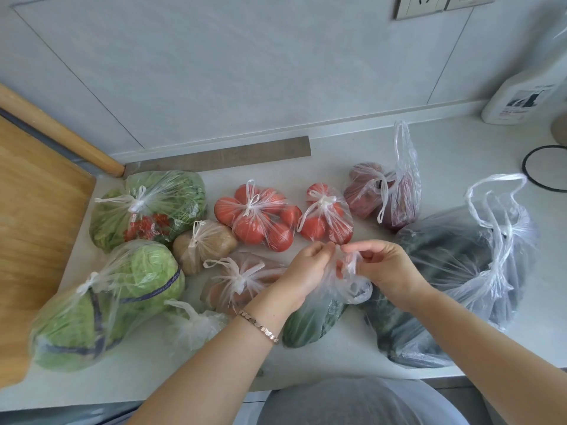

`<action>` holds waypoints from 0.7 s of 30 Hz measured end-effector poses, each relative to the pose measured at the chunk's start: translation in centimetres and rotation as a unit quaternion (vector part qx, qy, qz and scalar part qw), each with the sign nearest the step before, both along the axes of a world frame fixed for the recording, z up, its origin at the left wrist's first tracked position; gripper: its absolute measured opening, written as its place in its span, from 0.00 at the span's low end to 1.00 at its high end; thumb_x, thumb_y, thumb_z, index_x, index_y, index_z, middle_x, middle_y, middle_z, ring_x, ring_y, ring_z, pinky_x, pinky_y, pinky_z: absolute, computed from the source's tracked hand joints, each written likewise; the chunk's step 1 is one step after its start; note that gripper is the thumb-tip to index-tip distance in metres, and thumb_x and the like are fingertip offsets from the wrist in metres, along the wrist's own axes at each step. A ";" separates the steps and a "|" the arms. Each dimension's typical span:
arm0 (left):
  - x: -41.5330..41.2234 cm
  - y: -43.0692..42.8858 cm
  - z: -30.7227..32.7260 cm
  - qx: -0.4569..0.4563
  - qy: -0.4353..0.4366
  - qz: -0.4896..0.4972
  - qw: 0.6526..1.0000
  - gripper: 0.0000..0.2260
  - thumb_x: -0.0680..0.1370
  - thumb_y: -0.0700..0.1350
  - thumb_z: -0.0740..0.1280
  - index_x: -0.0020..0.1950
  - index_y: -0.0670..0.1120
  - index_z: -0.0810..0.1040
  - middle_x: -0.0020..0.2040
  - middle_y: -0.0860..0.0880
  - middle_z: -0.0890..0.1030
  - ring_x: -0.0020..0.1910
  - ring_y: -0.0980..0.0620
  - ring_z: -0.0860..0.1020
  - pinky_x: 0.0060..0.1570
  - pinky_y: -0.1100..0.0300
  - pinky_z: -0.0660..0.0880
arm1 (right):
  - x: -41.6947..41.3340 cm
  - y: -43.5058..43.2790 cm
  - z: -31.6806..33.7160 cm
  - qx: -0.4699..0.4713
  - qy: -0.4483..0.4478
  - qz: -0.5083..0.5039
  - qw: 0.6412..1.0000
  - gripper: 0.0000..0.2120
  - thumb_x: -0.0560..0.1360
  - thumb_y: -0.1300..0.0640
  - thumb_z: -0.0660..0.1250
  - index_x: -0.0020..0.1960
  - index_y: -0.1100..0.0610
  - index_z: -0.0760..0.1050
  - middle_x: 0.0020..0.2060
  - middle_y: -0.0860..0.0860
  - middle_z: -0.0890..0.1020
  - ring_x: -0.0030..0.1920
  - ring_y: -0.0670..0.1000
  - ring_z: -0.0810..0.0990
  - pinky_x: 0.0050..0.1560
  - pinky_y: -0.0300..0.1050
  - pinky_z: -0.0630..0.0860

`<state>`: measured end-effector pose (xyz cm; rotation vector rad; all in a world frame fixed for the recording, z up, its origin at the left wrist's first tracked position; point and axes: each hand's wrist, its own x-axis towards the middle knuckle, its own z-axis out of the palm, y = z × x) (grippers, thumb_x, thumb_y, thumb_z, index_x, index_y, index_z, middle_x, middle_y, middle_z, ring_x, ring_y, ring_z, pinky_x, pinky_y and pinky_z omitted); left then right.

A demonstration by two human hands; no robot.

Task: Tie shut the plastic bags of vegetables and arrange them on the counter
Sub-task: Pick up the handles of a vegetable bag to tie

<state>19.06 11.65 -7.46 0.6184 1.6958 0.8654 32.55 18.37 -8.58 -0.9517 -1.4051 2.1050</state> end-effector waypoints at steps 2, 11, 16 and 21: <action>0.0 0.1 -0.1 -0.019 -0.056 0.008 0.998 0.17 0.79 0.52 0.59 0.53 0.38 0.76 0.49 0.40 0.80 0.49 0.46 0.78 0.58 0.50 0.71 | -0.4 -0.1 0.3 0.046 -0.030 -0.033 0.998 0.16 0.67 0.76 0.66 0.36 0.57 0.83 0.29 0.48 0.84 0.32 0.45 0.82 0.37 0.35 0.78; -2.4 -1.1 -0.9 0.008 -0.348 0.184 0.919 0.14 0.78 0.46 0.61 0.33 0.44 0.69 0.37 0.45 0.80 0.37 0.49 0.79 0.46 0.55 0.75 | 0.6 1.5 0.5 -0.009 -0.095 -0.136 0.986 0.26 0.81 0.56 0.51 0.24 0.54 0.65 0.32 0.55 0.72 0.39 0.53 0.73 0.52 0.49 0.71; -2.7 -1.2 -0.1 0.109 -0.493 0.326 0.800 0.20 0.79 0.47 0.58 0.29 0.42 0.74 0.30 0.46 0.79 0.33 0.50 0.82 0.42 0.50 0.81 | 0.2 1.8 1.0 -0.237 0.119 -0.226 0.937 0.27 0.81 0.51 0.47 0.26 0.54 0.66 0.23 0.50 0.61 0.29 0.50 0.70 0.47 0.48 0.75; -2.4 -0.1 -0.3 0.117 -0.441 0.364 0.812 0.16 0.81 0.46 0.55 0.32 0.45 0.64 0.20 0.53 0.65 0.18 0.58 0.63 0.20 0.67 0.65 | 0.3 2.4 1.5 -0.276 0.108 -0.211 0.931 0.29 0.80 0.51 0.49 0.20 0.53 0.58 0.15 0.47 0.58 0.20 0.47 0.55 0.29 0.39 0.62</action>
